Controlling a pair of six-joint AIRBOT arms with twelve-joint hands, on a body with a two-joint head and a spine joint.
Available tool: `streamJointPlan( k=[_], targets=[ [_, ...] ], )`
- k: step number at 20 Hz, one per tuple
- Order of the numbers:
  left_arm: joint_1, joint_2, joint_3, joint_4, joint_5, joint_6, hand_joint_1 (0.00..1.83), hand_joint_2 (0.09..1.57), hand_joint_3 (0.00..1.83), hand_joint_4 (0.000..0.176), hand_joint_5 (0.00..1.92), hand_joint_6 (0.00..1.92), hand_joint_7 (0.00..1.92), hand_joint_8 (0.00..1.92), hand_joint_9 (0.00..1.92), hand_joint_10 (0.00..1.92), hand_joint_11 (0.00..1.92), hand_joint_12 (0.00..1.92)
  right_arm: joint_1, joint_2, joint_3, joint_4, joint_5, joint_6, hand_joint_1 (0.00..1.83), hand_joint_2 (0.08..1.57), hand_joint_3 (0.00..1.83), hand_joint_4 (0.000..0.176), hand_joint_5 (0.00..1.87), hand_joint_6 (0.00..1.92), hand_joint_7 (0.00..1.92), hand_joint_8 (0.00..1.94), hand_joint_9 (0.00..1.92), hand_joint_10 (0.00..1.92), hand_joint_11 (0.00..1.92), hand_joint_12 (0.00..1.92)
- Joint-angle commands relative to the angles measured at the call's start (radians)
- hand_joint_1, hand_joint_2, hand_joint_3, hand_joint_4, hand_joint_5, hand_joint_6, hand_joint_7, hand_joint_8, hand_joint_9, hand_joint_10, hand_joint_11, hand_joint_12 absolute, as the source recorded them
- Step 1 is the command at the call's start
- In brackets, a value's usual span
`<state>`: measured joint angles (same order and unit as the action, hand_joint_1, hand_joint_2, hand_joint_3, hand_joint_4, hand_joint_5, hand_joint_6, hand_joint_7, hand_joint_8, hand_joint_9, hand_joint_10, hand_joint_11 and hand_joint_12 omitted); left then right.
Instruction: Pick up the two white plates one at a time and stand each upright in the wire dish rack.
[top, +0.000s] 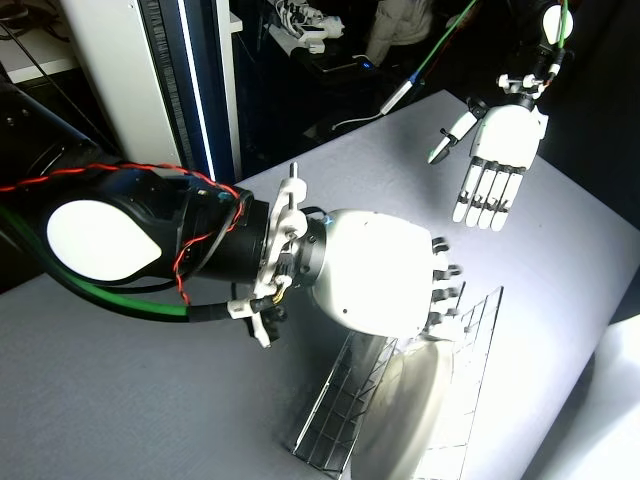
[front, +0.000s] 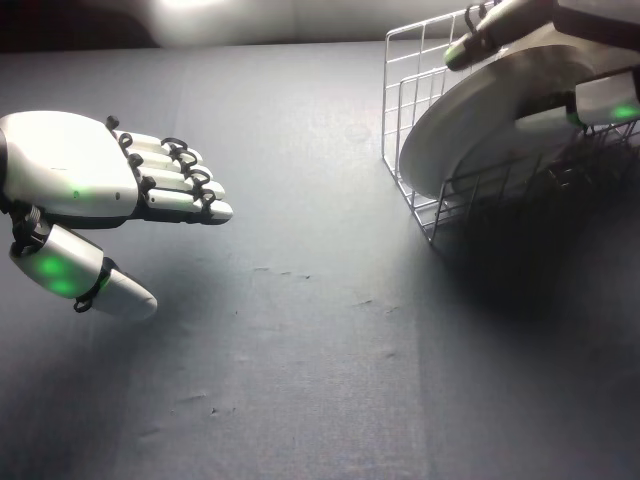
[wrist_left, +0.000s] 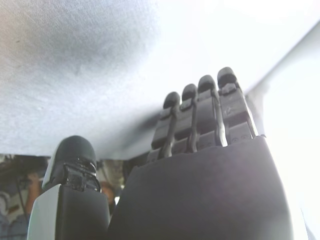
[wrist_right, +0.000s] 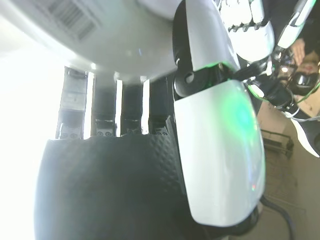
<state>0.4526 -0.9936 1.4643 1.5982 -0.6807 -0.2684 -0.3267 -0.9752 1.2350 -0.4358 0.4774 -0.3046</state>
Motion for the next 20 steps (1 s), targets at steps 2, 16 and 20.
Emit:
streamJointPlan(
  k=[2,16,20],
  targets=[
    [-0.009,0.008,-0.002,-0.051,-0.034,-0.018,0.0,1.18,0.0,0.0,0.0,0.0,0.0,0.0,0.0,0.0,0.0,0.0,0.032,0.01,-0.013,0.028,0.113,0.003,1.21,1.07,0.0,0.0,0.58,0.0,0.58,0.0,0.54,0.0,0.1,1.11],
    [0.005,0.039,-0.072,-0.032,-0.23,0.035,0.0,1.19,0.0,0.0,0.0,0.0,0.0,0.0,0.0,0.0,0.0,0.0,0.035,0.034,-0.187,-0.416,0.278,-0.003,1.04,0.84,0.0,0.0,0.0,0.0,0.0,0.0,0.0,0.0,0.0,0.0],
    [-0.037,0.081,-0.121,-0.03,-0.296,0.056,0.0,1.2,0.01,0.0,0.0,0.0,0.0,0.0,0.0,0.0,0.0,0.0,0.027,0.041,-0.201,-0.554,0.379,-0.03,1.05,0.84,0.0,0.0,0.0,0.0,0.0,0.0,0.0,0.0,0.0,0.0]
  ],
)
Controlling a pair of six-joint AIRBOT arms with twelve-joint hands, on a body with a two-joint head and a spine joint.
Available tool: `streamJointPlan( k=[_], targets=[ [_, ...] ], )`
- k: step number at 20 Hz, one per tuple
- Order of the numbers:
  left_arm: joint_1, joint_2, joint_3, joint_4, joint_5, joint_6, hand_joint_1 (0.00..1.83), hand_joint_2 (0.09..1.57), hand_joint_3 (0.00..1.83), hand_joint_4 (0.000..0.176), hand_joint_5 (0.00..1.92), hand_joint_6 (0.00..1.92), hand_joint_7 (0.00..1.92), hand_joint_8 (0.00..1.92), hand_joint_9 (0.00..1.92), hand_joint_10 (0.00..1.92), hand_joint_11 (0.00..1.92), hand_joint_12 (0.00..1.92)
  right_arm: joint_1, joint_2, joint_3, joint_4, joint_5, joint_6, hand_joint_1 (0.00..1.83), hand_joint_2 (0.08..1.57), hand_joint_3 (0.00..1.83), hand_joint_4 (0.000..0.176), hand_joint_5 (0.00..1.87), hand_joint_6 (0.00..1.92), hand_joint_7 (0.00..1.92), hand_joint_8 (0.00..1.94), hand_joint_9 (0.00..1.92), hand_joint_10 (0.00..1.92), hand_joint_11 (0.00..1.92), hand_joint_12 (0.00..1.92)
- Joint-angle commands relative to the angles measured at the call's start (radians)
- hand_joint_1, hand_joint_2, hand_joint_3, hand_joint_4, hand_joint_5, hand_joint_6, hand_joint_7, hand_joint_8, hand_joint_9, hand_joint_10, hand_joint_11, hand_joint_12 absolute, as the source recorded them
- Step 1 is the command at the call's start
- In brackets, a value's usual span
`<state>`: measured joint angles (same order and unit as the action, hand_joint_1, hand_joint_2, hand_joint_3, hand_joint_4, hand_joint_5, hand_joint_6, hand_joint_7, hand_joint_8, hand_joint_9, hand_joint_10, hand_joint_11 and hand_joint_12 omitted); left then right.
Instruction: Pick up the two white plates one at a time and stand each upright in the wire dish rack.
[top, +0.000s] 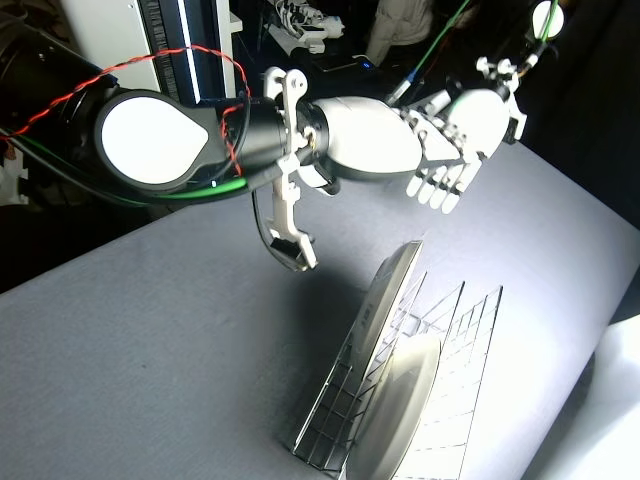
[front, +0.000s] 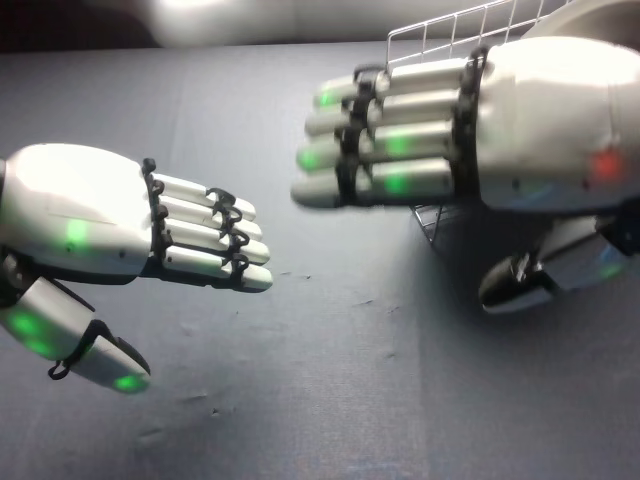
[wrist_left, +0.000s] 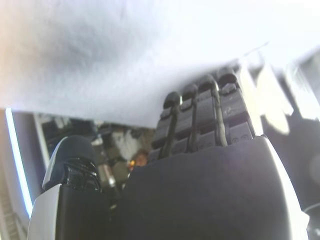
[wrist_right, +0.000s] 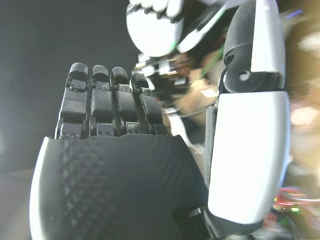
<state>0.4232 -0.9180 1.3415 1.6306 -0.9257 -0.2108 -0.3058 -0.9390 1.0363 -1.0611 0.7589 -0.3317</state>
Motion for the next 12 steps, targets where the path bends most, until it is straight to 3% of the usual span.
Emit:
streamJointPlan(
  k=[1,5,7,8,9,10,11,12],
  targets=[
    [-0.014,0.016,-0.012,-0.054,-0.064,0.007,0.0,1.19,0.0,0.0,0.0,0.0,0.0,0.0,0.0,0.0,0.0,0.0,0.006,0.008,-0.003,0.056,0.117,-0.015,1.03,0.84,0.0,0.0,0.0,0.0,0.0,0.0,0.0,0.0,0.01,0.0],
    [-0.012,0.041,-0.048,0.009,-0.079,0.036,0.0,1.19,0.0,0.0,0.0,0.0,0.0,0.0,0.0,0.0,0.0,0.0,0.004,0.03,-0.005,0.033,0.157,-0.041,0.97,0.84,0.0,0.0,0.0,0.0,0.0,0.0,0.0,0.0,0.01,0.0],
    [-0.007,0.048,-0.05,0.009,-0.084,0.041,0.0,1.19,0.0,0.0,0.0,0.0,0.0,0.0,0.0,0.0,0.0,0.0,0.003,0.041,-0.005,0.033,0.162,-0.049,0.84,0.9,0.0,0.0,0.15,0.0,0.16,0.01,0.15,0.01,0.0,0.54],
    [-0.007,0.05,-0.05,0.01,-0.085,0.041,0.0,1.19,0.0,0.0,0.14,0.02,0.15,0.01,0.12,0.02,0.04,0.03,0.003,0.047,-0.006,0.033,0.164,-0.053,0.74,0.93,0.0,0.0,0.32,0.01,0.39,0.02,0.37,0.05,0.01,0.92],
    [-0.007,0.052,-0.05,0.012,-0.088,0.041,0.0,1.2,0.0,0.0,0.47,0.1,0.59,0.06,0.49,0.18,0.09,0.75,0.004,0.054,-0.008,0.033,0.17,-0.054,0.63,0.98,0.0,0.0,0.56,0.12,0.63,0.13,0.6,0.2,0.18,1.2],
    [-0.007,0.054,-0.05,0.015,-0.093,0.041,0.0,1.24,0.01,0.0,0.66,0.54,0.65,0.93,0.54,1.14,0.27,1.51,0.004,0.064,-0.012,0.033,0.171,-0.059,0.51,1.04,0.0,0.0,0.49,0.95,0.57,0.94,0.51,1.06,0.31,1.54],
    [-0.007,0.055,-0.05,0.017,-0.095,0.041,0.0,1.28,0.01,0.0,0.58,1.26,0.59,1.51,0.51,1.7,0.36,1.84,0.004,0.071,-0.016,0.033,0.171,-0.061,0.44,1.07,0.0,0.0,0.41,1.53,0.42,1.59,0.41,1.63,0.36,1.8],
    [-0.007,0.056,-0.052,0.019,-0.096,0.041,0.0,1.35,0.01,0.0,0.57,1.52,0.65,1.66,0.57,1.88,0.45,1.9,0.004,0.076,-0.018,0.032,0.171,-0.063,0.46,1.12,0.01,0.0,0.44,1.84,0.46,1.87,0.51,1.86,0.57,1.9]
  ],
)
